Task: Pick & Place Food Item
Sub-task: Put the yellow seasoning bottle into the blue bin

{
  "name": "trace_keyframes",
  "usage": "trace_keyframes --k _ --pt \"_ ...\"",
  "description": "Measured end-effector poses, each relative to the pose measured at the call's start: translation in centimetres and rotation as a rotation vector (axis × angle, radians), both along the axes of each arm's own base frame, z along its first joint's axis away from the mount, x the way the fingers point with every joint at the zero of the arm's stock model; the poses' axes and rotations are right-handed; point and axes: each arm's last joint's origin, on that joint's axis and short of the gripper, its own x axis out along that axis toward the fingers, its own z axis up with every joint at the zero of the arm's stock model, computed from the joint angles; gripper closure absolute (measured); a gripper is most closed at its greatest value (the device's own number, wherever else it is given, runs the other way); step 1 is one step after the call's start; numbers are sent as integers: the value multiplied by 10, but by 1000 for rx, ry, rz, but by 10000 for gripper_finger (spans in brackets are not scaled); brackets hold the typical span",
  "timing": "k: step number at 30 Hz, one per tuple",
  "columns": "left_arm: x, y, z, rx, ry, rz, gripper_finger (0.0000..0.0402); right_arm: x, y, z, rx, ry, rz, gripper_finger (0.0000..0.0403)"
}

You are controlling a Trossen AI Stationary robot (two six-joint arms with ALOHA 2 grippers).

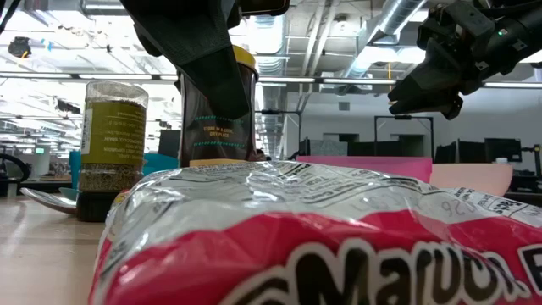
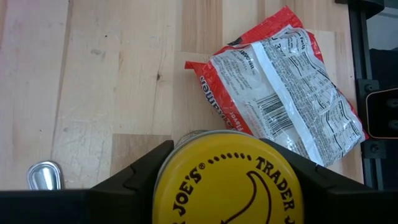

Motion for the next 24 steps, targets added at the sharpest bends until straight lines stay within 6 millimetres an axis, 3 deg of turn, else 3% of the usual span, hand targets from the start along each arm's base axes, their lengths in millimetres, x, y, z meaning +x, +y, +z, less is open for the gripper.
trace_keyframes --k 18,24 --pt "0 0 1 -2 -1 -2 191 0 0 0 0 0 0 246" --pt "-3 2 11 -5 -22 -12 191 0 0 0 -1 3 0 246"
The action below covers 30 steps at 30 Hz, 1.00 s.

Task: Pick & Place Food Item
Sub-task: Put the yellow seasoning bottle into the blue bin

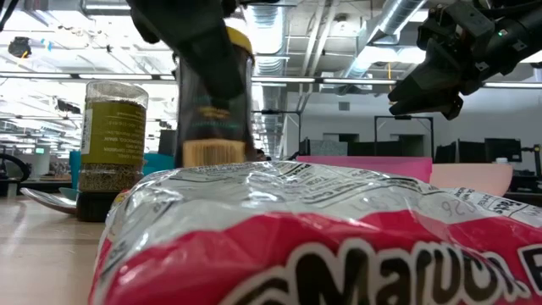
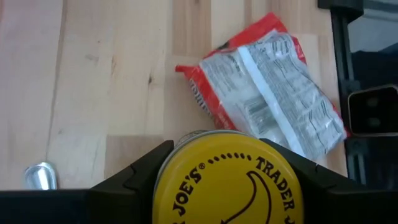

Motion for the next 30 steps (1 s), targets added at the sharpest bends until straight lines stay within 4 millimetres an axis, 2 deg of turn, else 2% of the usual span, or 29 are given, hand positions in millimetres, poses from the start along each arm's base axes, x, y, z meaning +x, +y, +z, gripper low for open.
trace_keyframes --k 11,20,30 --pt "-10 8 38 35 -118 -1 190 0 0 0 -1 3 0 246" --pt "-22 30 67 134 -155 59 190 0 0 0 -1 4 0 246" --pt "-16 60 72 163 -150 94 190 0 0 0 -1 4 0 246"
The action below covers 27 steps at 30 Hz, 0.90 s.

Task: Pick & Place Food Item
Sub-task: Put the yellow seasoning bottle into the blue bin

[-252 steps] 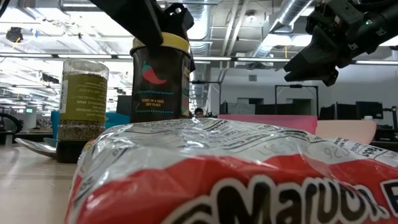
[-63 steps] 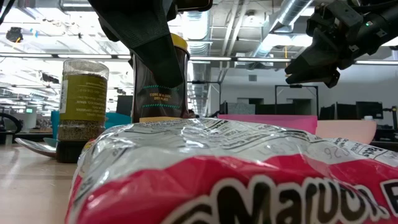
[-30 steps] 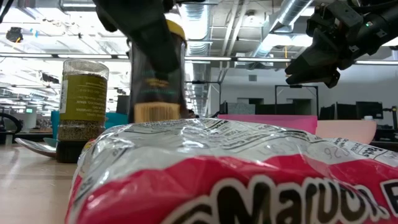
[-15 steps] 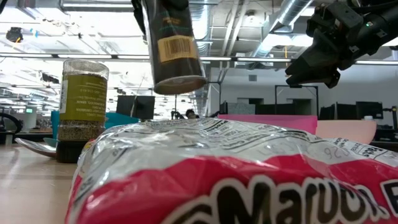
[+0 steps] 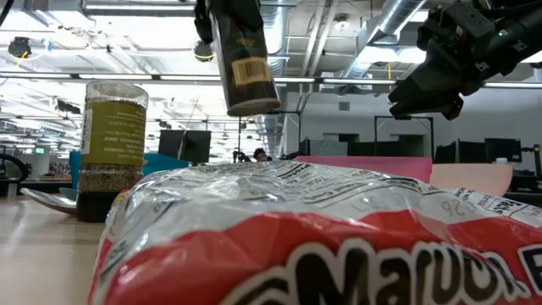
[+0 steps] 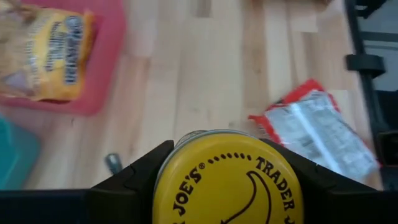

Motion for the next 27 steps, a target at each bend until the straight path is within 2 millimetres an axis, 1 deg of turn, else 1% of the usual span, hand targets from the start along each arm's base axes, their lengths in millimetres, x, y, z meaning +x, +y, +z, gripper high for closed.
trace_keyframes --k 7,12,15,22,27 --pt "5 42 -1 35 58 94 190 0 0 0 0 0 0 246" --pt "0 77 11 18 62 162 188 0 0 0 -1 3 0 246" --pt "-9 99 25 11 45 224 187 0 0 0 -1 4 0 246" --pt "-42 151 57 2 0 390 187 0 0 -1 -2 7 0 246" --pt "-65 179 75 11 -49 488 187 0 0 -1 -2 7 0 246"
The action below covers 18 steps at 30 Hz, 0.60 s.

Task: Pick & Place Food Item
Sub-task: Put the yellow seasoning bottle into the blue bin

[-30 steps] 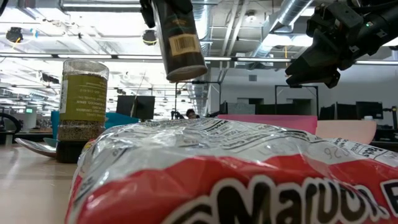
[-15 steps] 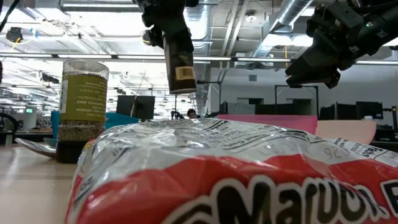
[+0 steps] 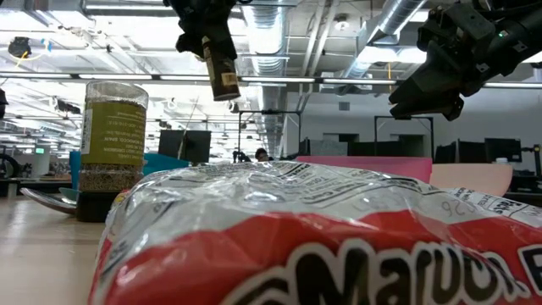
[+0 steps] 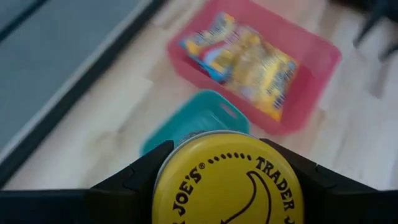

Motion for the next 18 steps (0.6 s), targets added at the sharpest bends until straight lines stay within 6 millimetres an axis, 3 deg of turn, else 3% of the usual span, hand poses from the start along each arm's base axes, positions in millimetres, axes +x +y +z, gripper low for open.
trace_keyframes --k 8,18 --pt "-28 28 6 -13 48 128 187 0 0 0 0 0 0 246" --pt "-34 38 5 -21 73 170 187 0 0 0 0 0 0 246"
